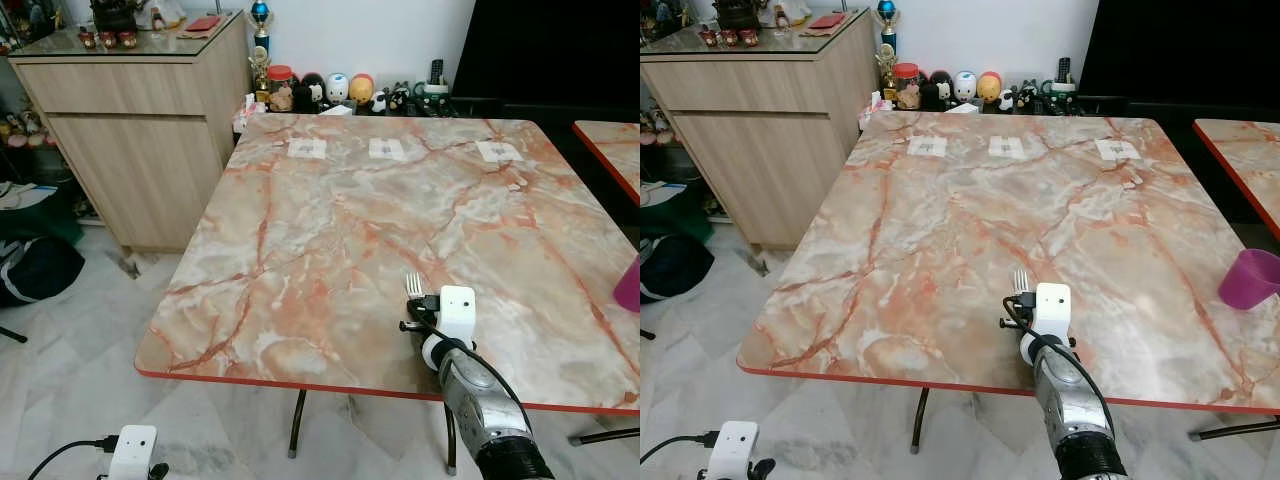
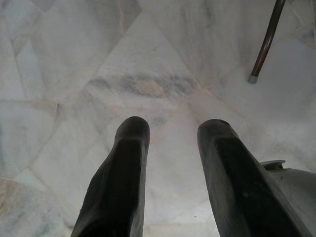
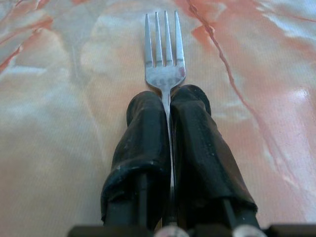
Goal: Setting the table
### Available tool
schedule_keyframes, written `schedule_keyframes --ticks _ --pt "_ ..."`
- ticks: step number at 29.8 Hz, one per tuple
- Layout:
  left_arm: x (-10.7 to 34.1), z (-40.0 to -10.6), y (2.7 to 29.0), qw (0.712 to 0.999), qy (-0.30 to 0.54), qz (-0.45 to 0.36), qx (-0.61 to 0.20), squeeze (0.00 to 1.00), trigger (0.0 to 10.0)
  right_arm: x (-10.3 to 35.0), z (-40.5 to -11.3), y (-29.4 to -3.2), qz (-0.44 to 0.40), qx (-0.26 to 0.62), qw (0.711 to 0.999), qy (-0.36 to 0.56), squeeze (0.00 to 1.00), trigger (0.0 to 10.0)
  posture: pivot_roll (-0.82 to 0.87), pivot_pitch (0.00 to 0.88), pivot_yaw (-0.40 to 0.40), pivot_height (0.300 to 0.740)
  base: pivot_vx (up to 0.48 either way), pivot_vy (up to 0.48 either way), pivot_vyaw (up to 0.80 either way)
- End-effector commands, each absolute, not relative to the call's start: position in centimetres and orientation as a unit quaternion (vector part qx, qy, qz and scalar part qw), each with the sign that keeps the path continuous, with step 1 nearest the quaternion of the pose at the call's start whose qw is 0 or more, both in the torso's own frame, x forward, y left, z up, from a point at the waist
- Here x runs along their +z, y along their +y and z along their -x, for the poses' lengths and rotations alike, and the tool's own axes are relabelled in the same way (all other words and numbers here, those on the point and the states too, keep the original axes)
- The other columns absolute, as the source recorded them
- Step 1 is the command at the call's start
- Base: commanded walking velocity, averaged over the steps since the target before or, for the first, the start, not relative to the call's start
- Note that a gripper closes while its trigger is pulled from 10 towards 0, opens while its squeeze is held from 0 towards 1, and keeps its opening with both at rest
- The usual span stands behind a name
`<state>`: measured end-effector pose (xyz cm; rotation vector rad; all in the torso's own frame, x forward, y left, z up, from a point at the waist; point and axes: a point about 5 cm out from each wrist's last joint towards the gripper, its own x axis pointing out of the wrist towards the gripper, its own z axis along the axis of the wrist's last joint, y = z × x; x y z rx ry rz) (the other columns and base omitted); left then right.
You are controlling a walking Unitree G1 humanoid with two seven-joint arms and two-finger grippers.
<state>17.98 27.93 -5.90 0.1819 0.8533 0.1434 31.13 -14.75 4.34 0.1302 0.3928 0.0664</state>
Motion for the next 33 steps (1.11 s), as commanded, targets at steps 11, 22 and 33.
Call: schedule_keyframes --ticks 11,22,33 --pt "-6.1 -17.6 27.9 0.898 0.426 -0.085 0.068 0.0 10.0 4.4 -31.0 -14.4 -0.045 0.027 0.984 0.169 0.0 0.0 0.11 0.008 -0.014 0.74 0.0 0.0 0.0" --pt "-6.1 -17.6 28.0 0.897 0.427 -0.088 0.068 0.0 10.0 9.9 -30.6 -14.8 -0.04 -0.022 0.998 -0.033 0.0 10.0 0.11 0.008 -0.014 0.74 0.0 0.0 0.0" --pt "-6.1 -17.7 28.0 0.897 0.427 -0.102 0.061 0.0 10.0 12.3 -30.1 -15.2 -0.03 -0.037 0.992 -0.114 0.0 10.0 0.1 0.006 -0.018 0.74 0.0 -0.189 0.0"
